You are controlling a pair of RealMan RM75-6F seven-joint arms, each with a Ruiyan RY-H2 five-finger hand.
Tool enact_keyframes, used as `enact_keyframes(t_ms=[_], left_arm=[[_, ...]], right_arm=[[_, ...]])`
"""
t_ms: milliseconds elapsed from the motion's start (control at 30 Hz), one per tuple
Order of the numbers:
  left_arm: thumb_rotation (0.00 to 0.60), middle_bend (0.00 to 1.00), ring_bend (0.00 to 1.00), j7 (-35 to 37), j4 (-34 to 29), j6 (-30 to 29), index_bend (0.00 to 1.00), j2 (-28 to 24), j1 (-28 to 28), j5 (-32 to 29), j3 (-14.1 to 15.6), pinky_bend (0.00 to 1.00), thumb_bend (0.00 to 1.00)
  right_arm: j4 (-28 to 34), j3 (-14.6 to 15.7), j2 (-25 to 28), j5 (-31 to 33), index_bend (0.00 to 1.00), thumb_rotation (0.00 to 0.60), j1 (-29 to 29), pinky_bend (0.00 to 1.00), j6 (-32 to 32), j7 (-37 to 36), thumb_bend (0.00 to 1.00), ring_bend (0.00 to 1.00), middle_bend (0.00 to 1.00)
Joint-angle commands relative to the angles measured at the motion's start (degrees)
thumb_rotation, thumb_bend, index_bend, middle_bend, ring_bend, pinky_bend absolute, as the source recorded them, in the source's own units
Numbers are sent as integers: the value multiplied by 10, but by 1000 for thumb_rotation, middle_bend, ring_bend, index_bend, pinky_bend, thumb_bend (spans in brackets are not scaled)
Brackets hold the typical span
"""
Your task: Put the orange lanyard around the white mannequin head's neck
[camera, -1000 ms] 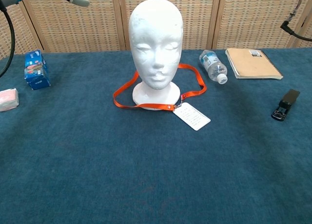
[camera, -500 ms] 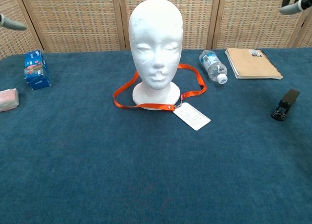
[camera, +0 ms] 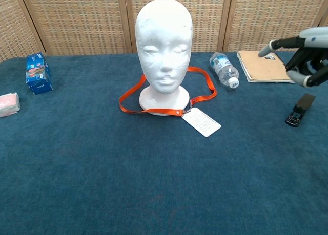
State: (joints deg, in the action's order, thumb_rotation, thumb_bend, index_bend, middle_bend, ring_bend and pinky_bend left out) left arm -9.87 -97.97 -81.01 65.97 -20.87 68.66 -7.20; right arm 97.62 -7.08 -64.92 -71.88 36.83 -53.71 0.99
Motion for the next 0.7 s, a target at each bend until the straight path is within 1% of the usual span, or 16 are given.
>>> enact_keyframes(t_ms=[33, 200, 300, 400, 533, 700], left_arm=[[600, 0, 0, -21, -24, -25, 0, 4, 29, -2, 15, 0, 0], [600, 0, 0, -19, -16, -9, 0, 4, 32, 6, 20, 0, 0], [600, 0, 0, -19, -3, -3, 0, 14, 31, -2, 12, 0, 0], [600, 0, 0, -18, 4, 6, 0, 19, 30, -7, 8, 0, 0], [600, 0, 0, -13, 16, 13, 0, 23, 29, -7, 2, 0, 0], [600, 0, 0, -11, 20, 20, 0, 24, 30, -4, 0, 0, 0]], right_arm=[[-11, 3, -45, 7, 161, 600, 14, 864, 18, 28, 789, 688, 759], [-28, -9, -93, 49, 177, 600, 41, 863, 42, 66, 789, 687, 759], [-40, -14, -123, 79, 198, 600, 57, 863, 59, 87, 790, 688, 759], [-52, -11, -142, 97, 213, 600, 69, 863, 72, 102, 789, 688, 759], [-84, -5, -180, 124, 221, 600, 87, 863, 90, 132, 789, 688, 759], [-105, -1, -204, 148, 225, 600, 100, 863, 98, 154, 789, 687, 759]])
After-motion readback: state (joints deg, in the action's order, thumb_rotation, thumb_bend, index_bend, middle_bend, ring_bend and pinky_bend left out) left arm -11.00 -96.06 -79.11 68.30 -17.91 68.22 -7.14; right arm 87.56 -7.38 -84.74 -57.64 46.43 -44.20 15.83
